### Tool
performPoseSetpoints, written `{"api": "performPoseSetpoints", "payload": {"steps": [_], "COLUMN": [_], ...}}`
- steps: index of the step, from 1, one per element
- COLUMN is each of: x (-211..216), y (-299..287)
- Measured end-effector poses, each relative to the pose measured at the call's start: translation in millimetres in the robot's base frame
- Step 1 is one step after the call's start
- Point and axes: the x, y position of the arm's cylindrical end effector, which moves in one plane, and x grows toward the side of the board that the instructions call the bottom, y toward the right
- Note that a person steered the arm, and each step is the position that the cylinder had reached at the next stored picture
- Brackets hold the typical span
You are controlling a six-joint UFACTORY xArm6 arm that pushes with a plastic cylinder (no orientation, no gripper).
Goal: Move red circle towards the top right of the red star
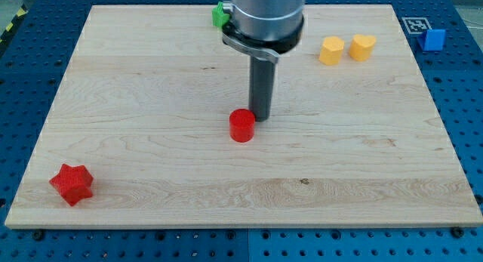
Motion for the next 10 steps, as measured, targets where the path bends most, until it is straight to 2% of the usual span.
{"api": "performPoseSetpoints", "payload": {"steps": [1,2,4,6,8,10], "x": [-2.0,-1.4,3.0,2.2,18.8,35.4], "y": [-30.3,-36.0,18.8,18.8,-2.9,32.1]}}
